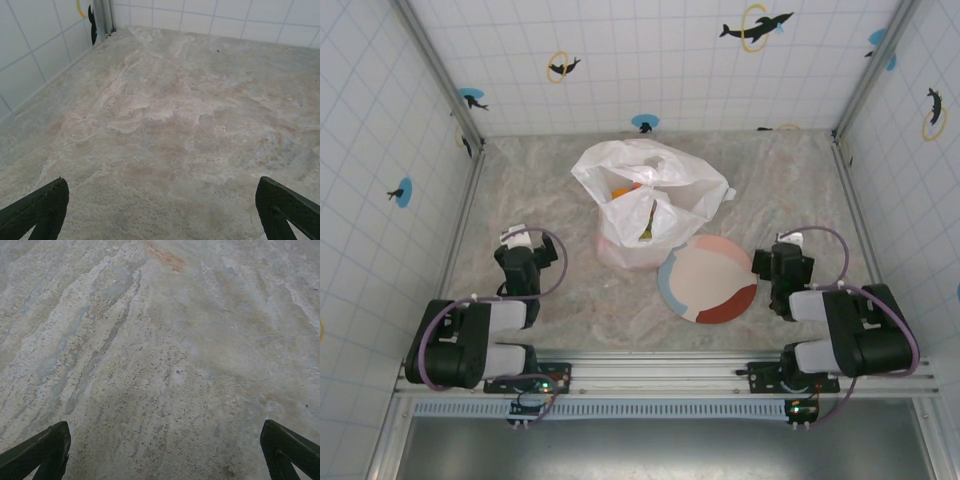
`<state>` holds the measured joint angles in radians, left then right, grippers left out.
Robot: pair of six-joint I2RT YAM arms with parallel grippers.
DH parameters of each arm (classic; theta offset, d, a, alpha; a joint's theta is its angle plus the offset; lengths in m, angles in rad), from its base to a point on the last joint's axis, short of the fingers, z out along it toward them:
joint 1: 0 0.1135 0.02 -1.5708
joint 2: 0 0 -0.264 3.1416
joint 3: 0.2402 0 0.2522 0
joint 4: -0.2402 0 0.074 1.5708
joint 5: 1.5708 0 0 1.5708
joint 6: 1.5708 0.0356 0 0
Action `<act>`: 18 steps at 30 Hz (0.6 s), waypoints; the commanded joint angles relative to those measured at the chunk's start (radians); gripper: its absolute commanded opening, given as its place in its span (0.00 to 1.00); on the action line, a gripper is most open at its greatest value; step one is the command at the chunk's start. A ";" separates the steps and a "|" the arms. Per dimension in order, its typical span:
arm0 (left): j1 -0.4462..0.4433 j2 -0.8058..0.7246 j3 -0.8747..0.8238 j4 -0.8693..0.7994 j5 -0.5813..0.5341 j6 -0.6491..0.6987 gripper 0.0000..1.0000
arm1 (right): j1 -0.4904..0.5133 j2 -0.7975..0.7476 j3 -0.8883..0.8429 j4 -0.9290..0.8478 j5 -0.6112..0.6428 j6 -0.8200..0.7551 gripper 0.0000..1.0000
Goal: Place the fruits into the plastic bag
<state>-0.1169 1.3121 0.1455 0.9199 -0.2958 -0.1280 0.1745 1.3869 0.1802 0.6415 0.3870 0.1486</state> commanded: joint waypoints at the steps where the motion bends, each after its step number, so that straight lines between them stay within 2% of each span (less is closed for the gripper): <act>1: 0.002 -0.027 -0.014 -0.014 -0.014 -0.003 0.98 | -0.007 0.028 -0.019 0.155 -0.036 -0.022 1.00; 3: 0.003 -0.035 -0.024 -0.004 -0.027 -0.007 0.97 | -0.009 0.037 -0.038 0.219 -0.039 -0.038 1.00; 7: 0.001 -0.038 -0.014 -0.057 -0.033 0.009 0.98 | -0.043 0.040 -0.032 0.218 -0.089 -0.042 1.00; 9: -0.014 -0.025 -0.025 -0.065 -0.098 0.035 0.98 | -0.057 0.026 -0.056 0.265 -0.104 -0.060 1.00; 11: -0.017 -0.008 -0.068 0.011 -0.116 0.051 0.98 | -0.065 0.013 -0.089 0.328 -0.112 -0.075 1.00; 13: -0.014 0.019 -0.124 0.155 -0.092 0.077 0.97 | -0.076 0.018 -0.124 0.413 -0.125 -0.090 1.00; 17: -0.005 0.080 -0.162 0.314 -0.055 0.134 0.98 | -0.090 0.155 -0.224 0.747 -0.155 -0.098 1.00; 18: 0.008 0.100 -0.166 0.341 -0.041 0.123 0.98 | -0.091 0.155 -0.231 0.757 -0.159 -0.099 1.00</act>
<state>-0.1226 1.3853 0.0044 1.0668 -0.3618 -0.0479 0.0895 1.5082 0.0128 1.1339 0.2554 0.0738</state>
